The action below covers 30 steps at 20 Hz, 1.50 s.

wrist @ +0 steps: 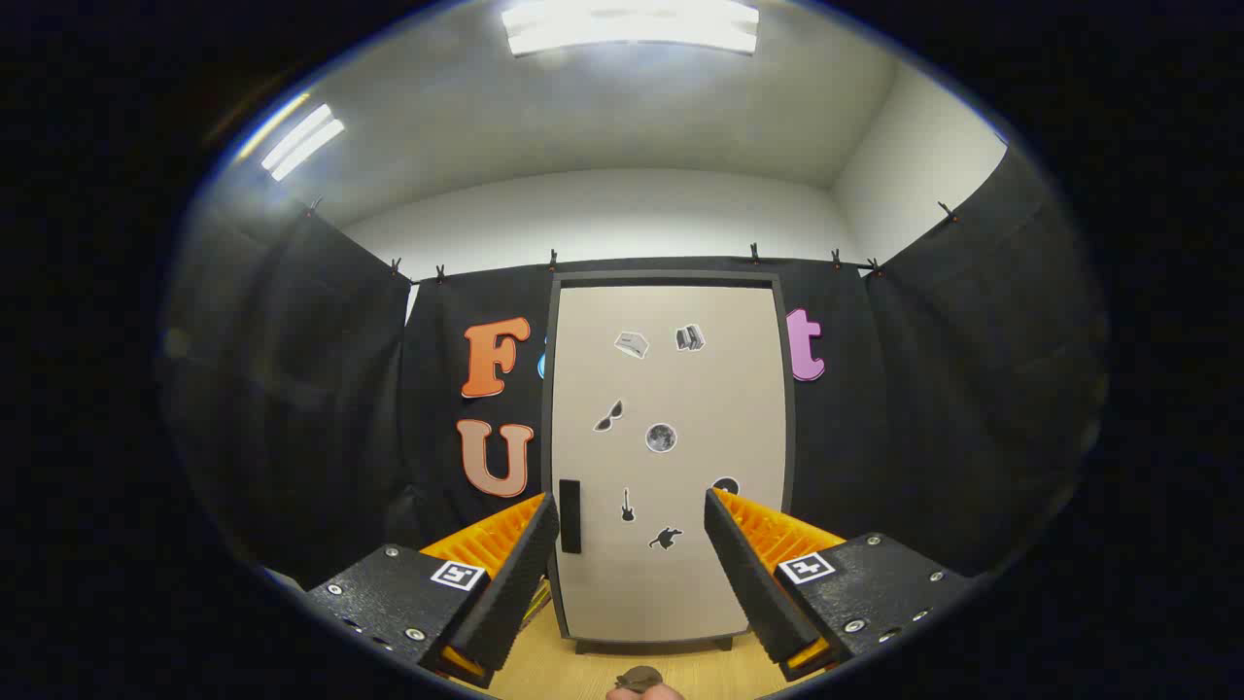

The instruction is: Open the shoe cabinet door, grab the shoes and put them into the shoe cabinet, then close the shoe cabinet door.

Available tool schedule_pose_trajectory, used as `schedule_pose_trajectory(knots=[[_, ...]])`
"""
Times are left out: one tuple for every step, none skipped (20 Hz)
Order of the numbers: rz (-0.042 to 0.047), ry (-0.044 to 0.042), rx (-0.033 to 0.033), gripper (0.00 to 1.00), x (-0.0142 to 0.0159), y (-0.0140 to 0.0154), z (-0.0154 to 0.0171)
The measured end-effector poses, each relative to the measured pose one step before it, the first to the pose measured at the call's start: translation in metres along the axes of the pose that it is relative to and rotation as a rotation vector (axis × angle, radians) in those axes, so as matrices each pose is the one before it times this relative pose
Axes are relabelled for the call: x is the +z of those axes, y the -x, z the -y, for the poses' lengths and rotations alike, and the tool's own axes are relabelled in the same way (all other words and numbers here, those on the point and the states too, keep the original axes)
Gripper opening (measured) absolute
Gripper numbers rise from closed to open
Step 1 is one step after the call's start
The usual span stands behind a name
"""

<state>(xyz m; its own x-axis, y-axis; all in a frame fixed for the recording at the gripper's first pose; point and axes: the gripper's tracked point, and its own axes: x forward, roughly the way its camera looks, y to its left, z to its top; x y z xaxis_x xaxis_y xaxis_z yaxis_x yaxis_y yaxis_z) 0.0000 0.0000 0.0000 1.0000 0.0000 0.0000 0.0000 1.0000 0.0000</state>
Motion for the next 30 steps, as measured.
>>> schedule_pose_trajectory(knots=[[-0.00136, -0.00037, 0.00116, 0.94, -0.00019, -0.0003, -0.00028], [-0.00206, -0.00012, 0.00113, 0.94, -0.0001, 0.00001, 0.00032], [-0.00005, -0.0009, 0.00011, 0.94, 0.00017, -0.0005, -0.00005], [-0.00126, -0.00091, 0.0009, 0.94, -0.00038, -0.00081, -0.00025], [-0.00053, -0.00053, 0.00048, 0.94, -0.00015, -0.001, -0.00017], [-0.00075, 0.00032, 0.00035, 0.94, -0.00113, -0.00044, -0.00021], [-0.00054, 0.00047, 0.00107, 0.94, -0.00022, -0.00042, -0.00095], [-0.00339, 0.00009, 0.0024, 0.94, -0.00159, -0.0006, -0.0007], [-0.0032, -0.00068, 0.00367, 0.94, -0.0009, -0.00047, -0.00127], [-0.00179, -0.00127, 0.00279, 0.94, -0.00025, -0.00292, -0.00204], [-0.00049, -0.0005, 0.00217, 0.94, 0.00032, -0.00351, -0.00416], [-0.00064, -0.00038, 0.00125, 0.94, -0.00061, -0.00382, -0.00613], [-0.00026, -0.00078, 0.00123, 0.94, -0.00114, -0.00376, -0.00617], [-0.0005, -0.00066, 0.00122, 0.94, -0.00315, -0.00307, -0.00371], [-0.00213, 0.00009, 0.00134, 0.94, -0.0031, -0.00318, -0.00675], [-0.0032, -0.00071, 0.00183, 0.94, -0.00236, -0.00402, -0.00586], [-0.00038, 0.0002, 0.00252, 0.94, -0.00245, -0.00331, -0.00562], [-0.00394, 0.00223, -0.00109, 0.94, -0.00253, -0.00371, -0.00562], [-0.00151, 0.00142, -0.00237, 0.94, -0.00209, -0.00378, -0.00334], [0.00257, -0.0007, -0.00192, 0.94, -0.00185, -0.00334, -0.00446], [-0.00051, -0.00107, -0.00056, 0.94, -0.00109, -0.00466, -0.00411], [-0.00378, -0.00189, -0.00203, 0.94, -0.00228, -0.0052, -0.00299], [-0.00257, -0.00193, 0.00137, 0.94, -0.00228, -0.00669, -0.0029], [0.00138, 0.0, 0.00371, 0.94, -0.00124, -0.00653, -0.00299], [0.00216, 0.00411, -0.00014, 0.94, -0.00202, -0.00698, -0.00207], [0.00063, 0.00649, -0.00254, 0.94, -0.00346, -0.00816, -0.00078], [-0.00237, 0.00611, -0.00023, 0.94, -0.00502, -0.00867, -0.0018], [-0.00774, 0.00348, 0.00479, 0.94, -0.00527, -0.00917, -0.00156], [-0.0036, 0.00131, 0.00945, 0.94, -0.00536, -0.00834, -0.00256], [-0.00107, 0.00106, 0.00611, 0.94, -0.00456, -0.00947, -0.0022]])
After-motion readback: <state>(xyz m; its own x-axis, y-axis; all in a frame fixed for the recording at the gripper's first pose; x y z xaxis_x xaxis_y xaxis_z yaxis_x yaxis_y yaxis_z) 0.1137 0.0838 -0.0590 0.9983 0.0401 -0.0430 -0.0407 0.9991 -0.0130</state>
